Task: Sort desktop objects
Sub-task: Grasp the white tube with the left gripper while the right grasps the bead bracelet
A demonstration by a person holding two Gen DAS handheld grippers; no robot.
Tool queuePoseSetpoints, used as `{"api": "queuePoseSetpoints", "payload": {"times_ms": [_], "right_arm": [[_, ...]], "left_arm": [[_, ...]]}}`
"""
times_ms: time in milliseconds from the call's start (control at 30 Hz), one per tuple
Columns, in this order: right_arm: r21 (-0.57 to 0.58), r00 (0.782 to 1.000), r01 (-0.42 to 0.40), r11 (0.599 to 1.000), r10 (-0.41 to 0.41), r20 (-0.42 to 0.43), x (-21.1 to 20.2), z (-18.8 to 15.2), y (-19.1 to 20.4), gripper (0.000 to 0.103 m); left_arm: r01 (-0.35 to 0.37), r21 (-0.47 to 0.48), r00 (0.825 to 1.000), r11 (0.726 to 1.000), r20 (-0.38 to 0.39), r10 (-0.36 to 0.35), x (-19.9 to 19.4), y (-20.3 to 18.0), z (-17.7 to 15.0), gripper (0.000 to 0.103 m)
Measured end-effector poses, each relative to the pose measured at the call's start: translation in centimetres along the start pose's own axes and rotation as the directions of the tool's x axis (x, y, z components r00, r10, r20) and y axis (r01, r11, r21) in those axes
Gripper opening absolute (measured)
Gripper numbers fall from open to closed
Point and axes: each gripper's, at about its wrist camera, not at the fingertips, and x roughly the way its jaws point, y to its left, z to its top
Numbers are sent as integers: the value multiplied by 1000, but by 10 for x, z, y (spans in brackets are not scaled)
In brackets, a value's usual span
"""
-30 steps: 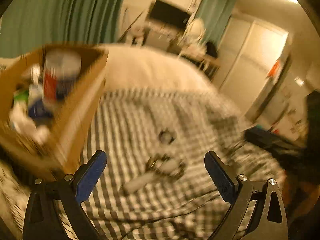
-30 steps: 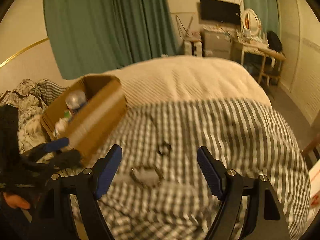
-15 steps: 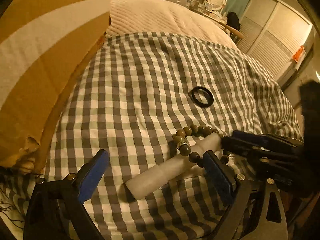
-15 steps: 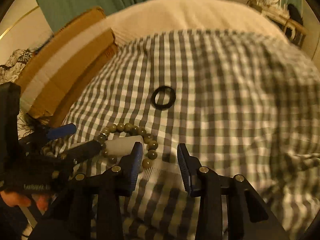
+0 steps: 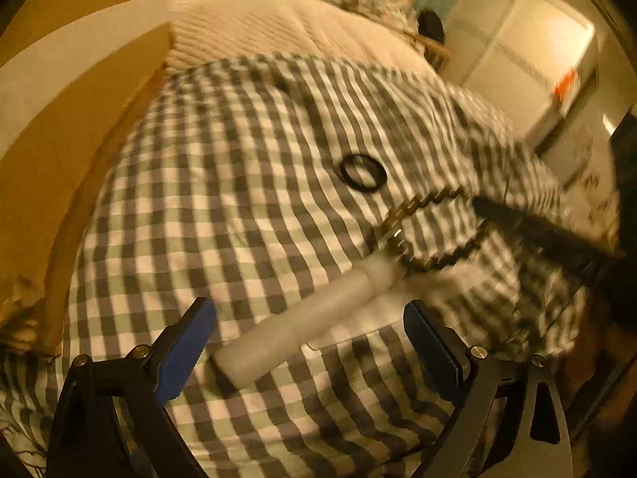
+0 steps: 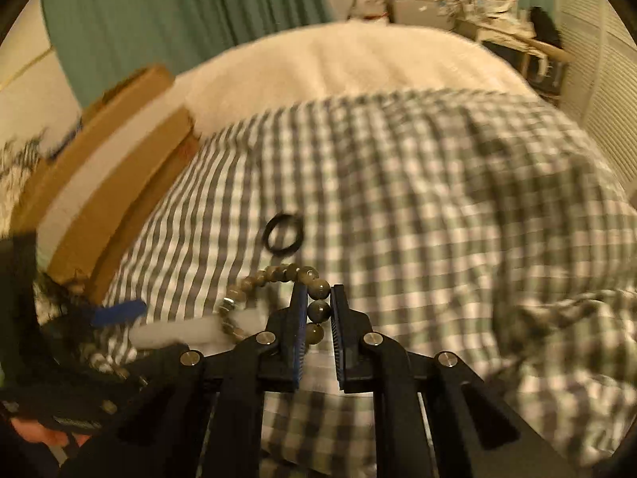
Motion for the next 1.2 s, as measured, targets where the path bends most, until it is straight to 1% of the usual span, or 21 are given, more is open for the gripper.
{"api": "queuePoseSetpoints", "payload": {"times_ms": [33, 67, 100, 133, 167, 200, 233, 267, 300, 367, 400, 467, 500, 567, 633, 733, 833, 900, 1033, 1100, 1200], "right_arm": [[10, 1000, 8, 1000, -9, 12, -5, -1, -4, 11], [19, 1000, 9, 1000, -9, 19, -9, -3, -7, 11], [29, 1000, 7, 1000, -8, 19, -8, -1, -8, 11], [39, 1000, 5, 999, -6, 13, -7, -1, -11, 11], [43, 1000, 7, 999, -7, 8, -6, -1, -12, 11], [44, 1000, 11, 999, -11, 2, -4, -1, -12, 11], [43, 1000, 8, 999, -8, -4, -4, -1, -11, 11], [41, 1000, 8, 999, -8, -6, -4, -1, -11, 11], [38, 1000, 13, 999, -13, -6, 0, 2, -6, 11], [25, 1000, 12, 1000, -12, -4, 0, 2, -6, 11], [16, 1000, 14, 1000, -14, -3, 0, 2, -4, 11], [10, 1000, 15, 1000, -15, 1, 4, 3, 0, 11], [8, 1000, 14, 1000, -14, 5, 3, 4, 0, 11], [6, 1000, 17, 1000, -17, 16, 2, 5, 1, 11], [-2, 999, 24, 1000, -24, 33, -2, 6, 3, 11], [-13, 998, 32, 999, -31, 54, -8, 6, 5, 11], [-23, 997, 38, 999, -36, 67, -11, 7, 7, 11], [-26, 997, 39, 999, -37, 69, -11, 7, 9, 11], [-32, 997, 38, 999, -35, 74, -14, 7, 10, 11], [-39, 996, 38, 999, -35, 80, -17, 7, 12, 11], [-47, 996, 36, 998, -32, 84, -20, 7, 15, 11]], "left_arm": [[-37, 23, 999, 999, -4, 37, 3, -4, -1, 75], [-72, 44, 997, 996, -11, 73, 5, -7, -1, 70], [-94, 68, 995, 993, -13, 95, 7, -11, -1, 68], [-88, 83, 996, 993, -9, 89, 6, -13, 0, 59], [-78, 93, 997, 993, -8, 79, 6, -14, 0, 53], [-78, 114, 997, 990, -9, 80, 5, -16, 0, 45], [-86, 128, 996, 988, -2, 87, 4, -16, -1, 34], [-89, 139, 996, 986, 4, 89, 2, -18, -1, 31], [-92, 150, 996, 984, 15, 91, 0, -21, -1, 21], [-135, 186, 991, 973, 44, 129, -6, -28, -1, 19], [-156, 204, 987, 966, 61, 146, -8, -31, -2, 15], [-173, 207, 984, 963, 85, 158, -14, -31, -2, 14], [-196, 195, 978, 961, 111, 177, -17, -30, 0, 12], [-264, 177, 957, 948, 173, 235, -28, -28, 3, 11], [-302, 153, 940, 941, 215, 266, -36, -27, 6, 11], [-333, 140, 922, 933, 254, 291, -48, -26, 9, 11], [-324, 130, 923, 937, 263, 282, -53, -24, 10, 11], [-330, 131, 919, 935, 269, 287, -54, -25, 10, 11], [-323, 137, 922, 936, 269, 279, -56, -25, 11, 11], [-329, 139, 918, 934, 281, 282, -58, -26, 11, 11], [-326, 138, 916, 935, 291, 276, -62, -27, 12, 11]]}}
